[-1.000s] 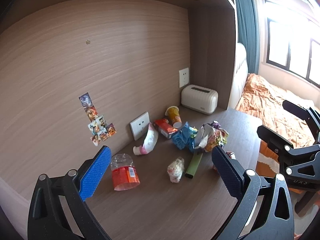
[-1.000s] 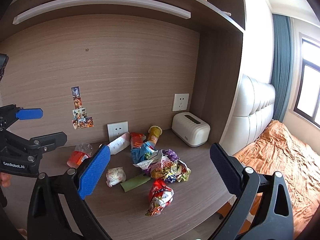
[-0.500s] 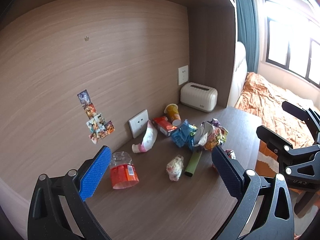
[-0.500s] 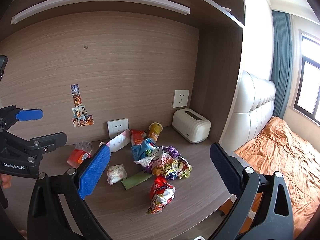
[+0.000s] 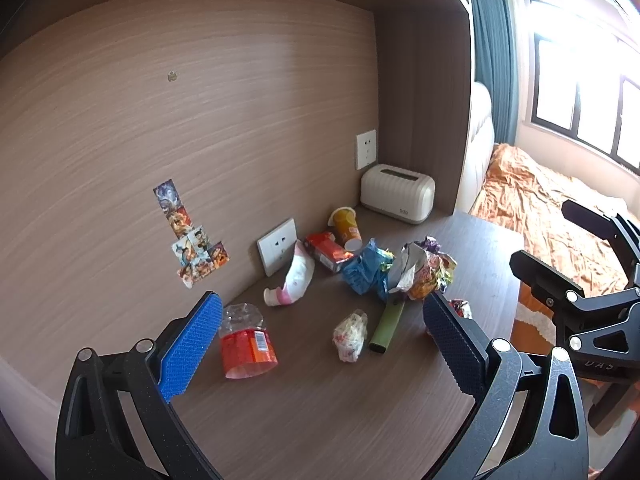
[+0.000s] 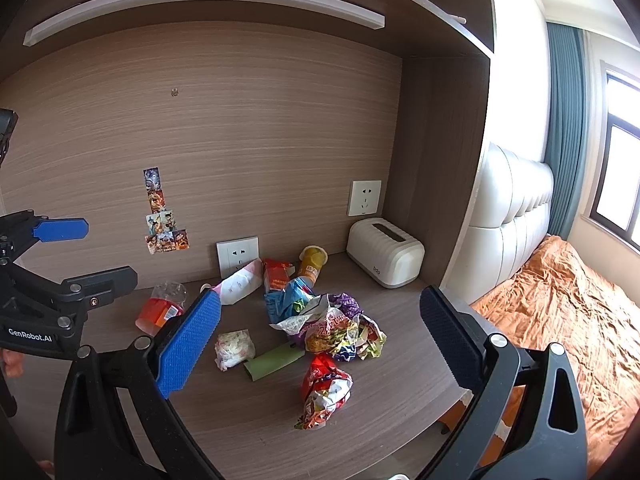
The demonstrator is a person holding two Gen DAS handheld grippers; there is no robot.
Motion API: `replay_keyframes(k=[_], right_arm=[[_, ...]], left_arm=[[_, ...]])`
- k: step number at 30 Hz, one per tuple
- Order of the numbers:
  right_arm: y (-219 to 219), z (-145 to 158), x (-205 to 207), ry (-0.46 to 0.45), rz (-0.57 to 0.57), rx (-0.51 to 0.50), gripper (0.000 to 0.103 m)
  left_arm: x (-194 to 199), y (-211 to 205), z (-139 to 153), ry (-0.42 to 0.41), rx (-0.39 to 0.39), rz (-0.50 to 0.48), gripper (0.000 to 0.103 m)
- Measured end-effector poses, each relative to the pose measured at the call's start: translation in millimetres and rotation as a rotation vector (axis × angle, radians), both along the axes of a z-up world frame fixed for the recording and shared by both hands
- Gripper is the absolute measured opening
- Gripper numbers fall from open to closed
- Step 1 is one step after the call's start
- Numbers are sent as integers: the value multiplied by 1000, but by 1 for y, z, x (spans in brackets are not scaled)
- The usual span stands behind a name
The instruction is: Collect trash
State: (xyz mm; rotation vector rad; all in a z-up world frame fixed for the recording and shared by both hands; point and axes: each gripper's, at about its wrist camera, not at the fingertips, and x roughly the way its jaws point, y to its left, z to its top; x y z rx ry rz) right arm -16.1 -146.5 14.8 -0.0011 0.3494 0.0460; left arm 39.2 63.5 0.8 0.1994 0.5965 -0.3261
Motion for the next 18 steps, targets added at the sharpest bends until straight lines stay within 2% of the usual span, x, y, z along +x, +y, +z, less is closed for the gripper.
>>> replay_keyframes(k=[18], right_arm=[[3,-1,5,2,10,3,100]], left_arm=[[5,-1,-1,6,3,2,98]])
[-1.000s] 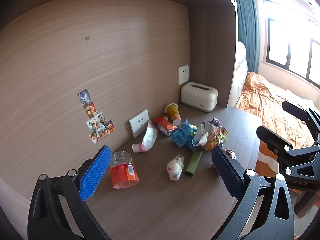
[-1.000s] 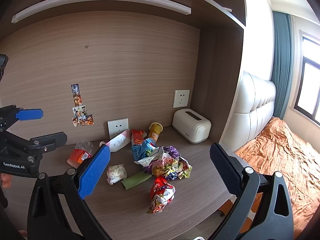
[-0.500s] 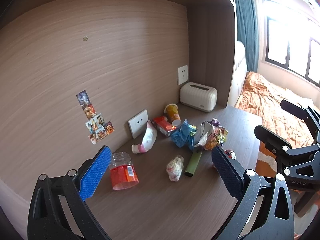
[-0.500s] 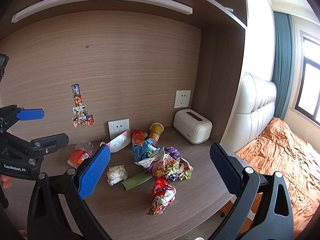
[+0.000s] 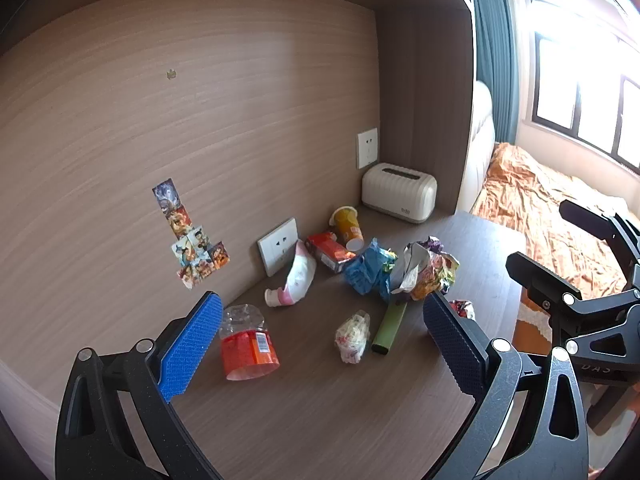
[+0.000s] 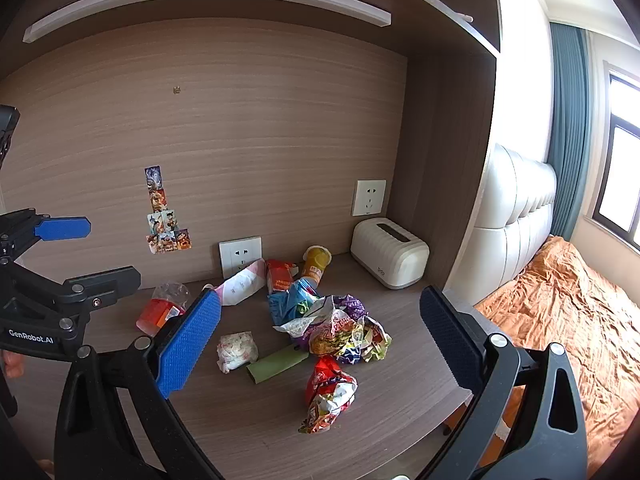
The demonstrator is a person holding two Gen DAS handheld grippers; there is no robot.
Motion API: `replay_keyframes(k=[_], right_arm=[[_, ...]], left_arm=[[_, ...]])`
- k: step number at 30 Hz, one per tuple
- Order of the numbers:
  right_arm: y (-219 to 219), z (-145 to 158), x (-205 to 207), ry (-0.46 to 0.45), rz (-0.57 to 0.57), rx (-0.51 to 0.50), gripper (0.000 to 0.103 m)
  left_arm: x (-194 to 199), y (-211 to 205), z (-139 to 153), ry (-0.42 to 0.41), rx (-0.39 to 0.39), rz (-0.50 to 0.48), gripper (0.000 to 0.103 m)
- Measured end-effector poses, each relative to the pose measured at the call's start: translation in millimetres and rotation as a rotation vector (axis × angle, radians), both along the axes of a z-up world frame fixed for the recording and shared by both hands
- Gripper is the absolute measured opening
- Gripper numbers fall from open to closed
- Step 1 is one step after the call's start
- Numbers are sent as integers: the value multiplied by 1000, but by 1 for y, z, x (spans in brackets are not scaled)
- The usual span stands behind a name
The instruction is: Collect trash
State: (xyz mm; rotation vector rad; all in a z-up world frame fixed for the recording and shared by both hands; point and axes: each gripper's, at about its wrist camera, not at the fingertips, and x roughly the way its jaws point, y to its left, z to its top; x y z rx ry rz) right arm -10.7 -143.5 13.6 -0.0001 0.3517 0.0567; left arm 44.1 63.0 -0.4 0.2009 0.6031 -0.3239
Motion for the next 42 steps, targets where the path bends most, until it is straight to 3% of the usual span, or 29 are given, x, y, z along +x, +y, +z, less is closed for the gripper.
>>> replay_keyframes(k=[23,33,42], right_arm=[[-2,-18,15,50,3,9,100],[-9,-49,40,135,-9,19,100],[-13,-109,79,299,-18,21,100]], left_arm=[[17,-3,-19,58,-1,-10,98],[47,-15,-58,123,20,-18,98],[88,-34,-128,212,59,-55,98]])
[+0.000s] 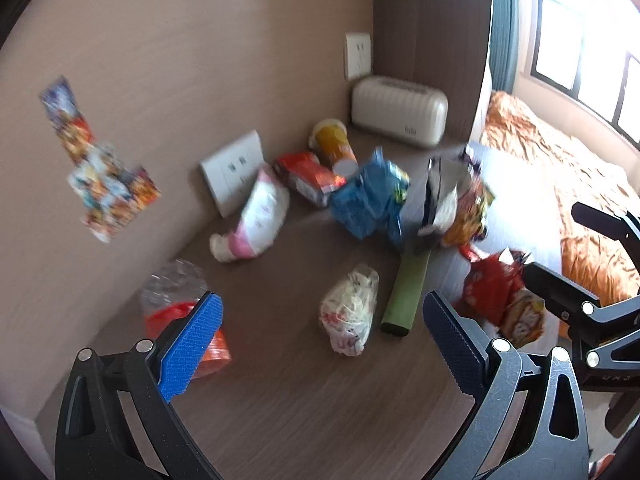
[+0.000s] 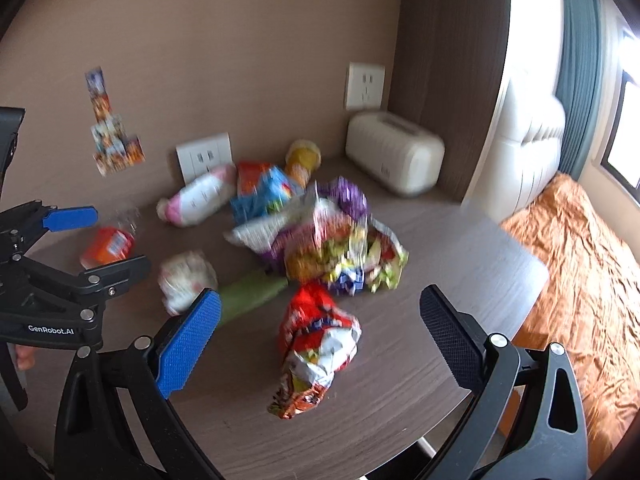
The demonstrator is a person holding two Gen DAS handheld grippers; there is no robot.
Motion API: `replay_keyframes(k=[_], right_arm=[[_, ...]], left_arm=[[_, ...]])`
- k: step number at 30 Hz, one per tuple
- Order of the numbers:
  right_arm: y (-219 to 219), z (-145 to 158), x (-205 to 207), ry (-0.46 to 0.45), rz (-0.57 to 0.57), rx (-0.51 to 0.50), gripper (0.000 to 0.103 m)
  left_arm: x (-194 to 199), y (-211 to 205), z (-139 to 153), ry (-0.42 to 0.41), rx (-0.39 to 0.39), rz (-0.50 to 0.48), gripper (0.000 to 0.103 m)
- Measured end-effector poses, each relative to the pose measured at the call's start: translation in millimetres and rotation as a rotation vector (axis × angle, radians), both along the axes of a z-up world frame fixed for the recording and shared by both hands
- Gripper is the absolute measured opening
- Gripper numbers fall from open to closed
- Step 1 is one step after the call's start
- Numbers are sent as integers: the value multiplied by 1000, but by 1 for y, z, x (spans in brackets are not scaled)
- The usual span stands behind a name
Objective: Collect trash
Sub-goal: 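Grasp the clear wrapper with the left tool while the right tool grasps the red snack bag, then carry both items over the white bin and open both tools to drop them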
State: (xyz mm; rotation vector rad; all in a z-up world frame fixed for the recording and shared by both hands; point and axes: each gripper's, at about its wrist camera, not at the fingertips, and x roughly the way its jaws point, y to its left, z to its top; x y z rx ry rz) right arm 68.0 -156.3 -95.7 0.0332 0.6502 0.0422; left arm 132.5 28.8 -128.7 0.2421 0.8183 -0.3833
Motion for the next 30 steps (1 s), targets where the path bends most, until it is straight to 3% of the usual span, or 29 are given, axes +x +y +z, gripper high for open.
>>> replay_keyframes(k=[7,11,15,16,21,25,30], right_arm=[[-1,-39,22,101,5,14,99],[-2,-53,29,147,9,43,94],[-4,-67,33,199,30,82,61],[-4,-68,33,199,29,85,60],[-12,-61,19,166,5,99,59],[-19,-51,3,135,-6,103,59],[-29,-40,-24,100,-14,110,59]], left_arm=[[26,-14,-43,59,38,-19,97],[41,-19,-57,97,31,-34,74],[50,-22,-71,141,20,-38,45],[51,-22,-74,153,14,-37,40],[45,-16,-70,142,11,-9,41],[30,-8,-51,116,-2,1,41],[1,-21,-27,82,1,-55,41]])
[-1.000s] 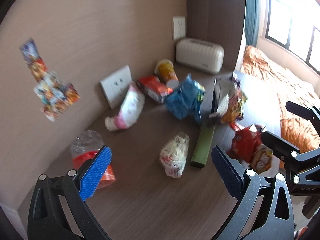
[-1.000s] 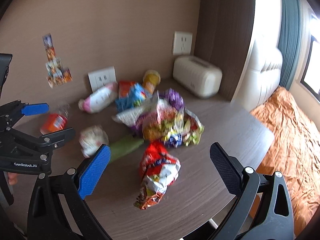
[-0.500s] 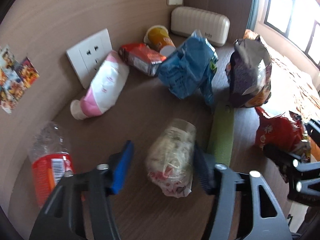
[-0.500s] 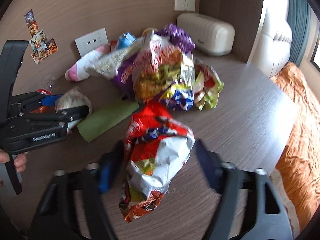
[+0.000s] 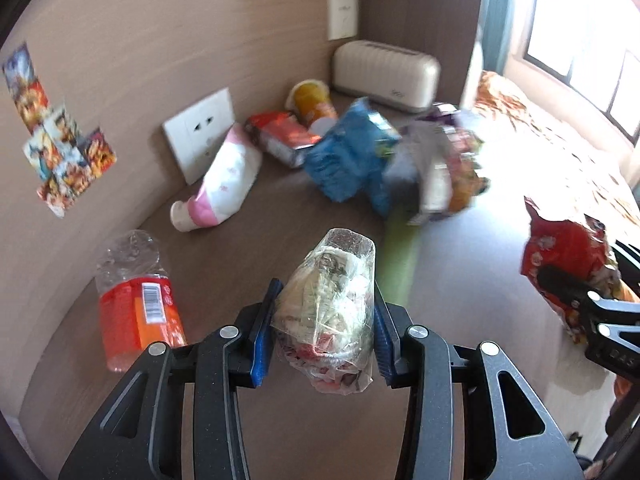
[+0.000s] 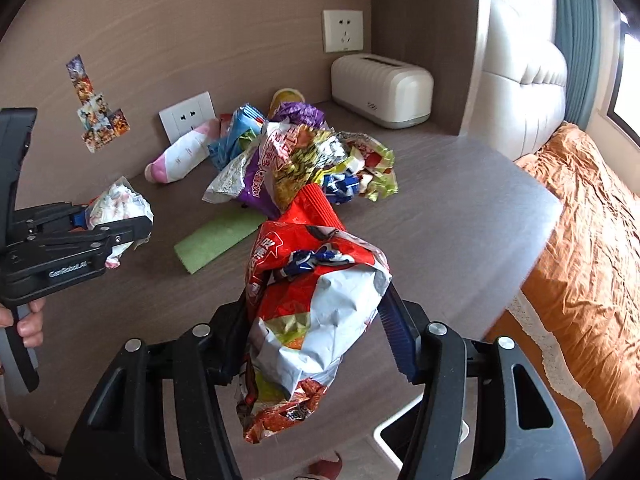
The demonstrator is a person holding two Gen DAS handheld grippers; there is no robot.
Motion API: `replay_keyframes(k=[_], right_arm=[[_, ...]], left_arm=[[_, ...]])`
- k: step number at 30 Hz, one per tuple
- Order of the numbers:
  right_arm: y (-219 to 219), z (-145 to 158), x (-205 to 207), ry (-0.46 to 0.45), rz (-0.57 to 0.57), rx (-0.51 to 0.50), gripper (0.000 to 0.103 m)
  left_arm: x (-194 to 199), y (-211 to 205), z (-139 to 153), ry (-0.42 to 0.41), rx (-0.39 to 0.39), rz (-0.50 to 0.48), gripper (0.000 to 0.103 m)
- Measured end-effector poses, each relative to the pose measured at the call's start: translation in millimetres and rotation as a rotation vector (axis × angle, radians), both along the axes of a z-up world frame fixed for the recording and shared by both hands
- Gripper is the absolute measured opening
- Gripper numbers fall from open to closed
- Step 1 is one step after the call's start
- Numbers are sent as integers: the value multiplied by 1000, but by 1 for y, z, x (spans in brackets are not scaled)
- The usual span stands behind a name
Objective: Collect trash
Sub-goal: 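Carry both items over the white bin and open both tools to drop them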
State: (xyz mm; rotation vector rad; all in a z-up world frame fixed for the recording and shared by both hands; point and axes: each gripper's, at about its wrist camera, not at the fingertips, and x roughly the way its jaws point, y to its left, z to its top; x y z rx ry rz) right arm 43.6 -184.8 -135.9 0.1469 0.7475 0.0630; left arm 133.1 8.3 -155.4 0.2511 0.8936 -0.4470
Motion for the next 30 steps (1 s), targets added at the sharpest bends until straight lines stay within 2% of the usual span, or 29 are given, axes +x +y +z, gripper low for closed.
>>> replay_keyframes(k=[3,8,11,15,21,25,30], right_arm=[[-10,4,-19,-13,-22,-8,59],[-43,-4,-50,4,-99,1,59],[-73,-19,-76,46,-165,-4,59],[-110,-50,-108,123,-244,2,59],[-155,-114,-143,242,-330,0,59],[-172,-171,-155,323,-343,-10,59],[-188,-246,-158,391,-326,-5,59]], left_arm=[[-21,-18,12,-12,2,-68,41],[-63,-73,20,-11,-8,-256,41],[-84,-116,16,-6,-3,-380,41],[-113,-175,-2,22,16,-535,41],[-146,-260,-55,94,61,-711,41],[-160,-311,-117,173,131,-779,41],[-161,-351,-199,257,208,-823,41]])
